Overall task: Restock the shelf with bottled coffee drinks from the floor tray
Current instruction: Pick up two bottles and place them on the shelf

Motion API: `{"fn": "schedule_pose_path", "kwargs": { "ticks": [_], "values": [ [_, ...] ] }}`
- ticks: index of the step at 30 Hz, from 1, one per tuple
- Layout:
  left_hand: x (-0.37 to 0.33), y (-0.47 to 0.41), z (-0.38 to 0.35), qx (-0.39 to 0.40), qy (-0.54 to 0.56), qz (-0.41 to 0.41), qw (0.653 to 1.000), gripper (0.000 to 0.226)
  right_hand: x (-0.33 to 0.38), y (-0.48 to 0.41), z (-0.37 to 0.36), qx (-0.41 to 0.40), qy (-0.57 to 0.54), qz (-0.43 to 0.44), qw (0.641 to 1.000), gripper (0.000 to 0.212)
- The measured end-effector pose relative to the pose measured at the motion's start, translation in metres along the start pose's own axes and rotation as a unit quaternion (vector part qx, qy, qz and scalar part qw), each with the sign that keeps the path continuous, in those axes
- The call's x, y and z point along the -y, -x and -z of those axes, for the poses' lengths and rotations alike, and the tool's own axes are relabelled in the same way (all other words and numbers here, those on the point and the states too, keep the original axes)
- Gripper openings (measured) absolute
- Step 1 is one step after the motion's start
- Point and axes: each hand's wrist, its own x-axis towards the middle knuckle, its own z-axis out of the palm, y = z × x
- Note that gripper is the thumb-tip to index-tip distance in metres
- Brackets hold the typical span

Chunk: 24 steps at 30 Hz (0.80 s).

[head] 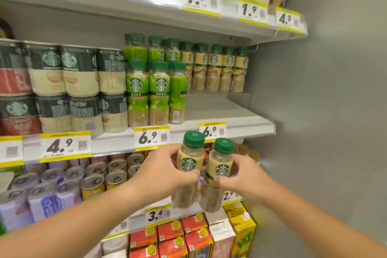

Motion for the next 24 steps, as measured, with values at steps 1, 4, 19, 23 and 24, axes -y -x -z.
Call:
{"fn": "schedule_pose_path", "kwargs": {
  "ticks": [1, 4, 19, 23, 24],
  "values": [
    [-0.011, -0.010, 0.007, -0.009, 0.007, -0.003, 1.000, 0.020, 0.008, -0.009, 0.010, -0.012, -0.004, 0.009, 1.000, 0.033],
    [-0.047, -0.040, 0.023, -0.049, 0.006, -0.006, 0.999, 0.021, 0.031, -0.033, 0.045, -0.030, -0.020, 0.026, 0.999, 0.040],
    [-0.099, -0.220, -0.014, -0.247, -0.038, 0.069, 0.966, 0.026, 0.047, -0.210, 0.165, -0.034, 0.007, 0.074, 0.997, 0.040],
    [-0.070, -0.238, -0.036, -0.296, -0.051, 0.137, 0.944, 0.032, 0.017, -0.237, 0.148, -0.002, -0.006, 0.064, 0.998, 0.036],
    [-0.065, -0.239, -0.039, -0.308, -0.053, 0.154, 0.937, 0.032, 0.013, -0.242, 0.143, -0.006, -0.008, 0.069, 0.998, 0.033]
  ]
}}
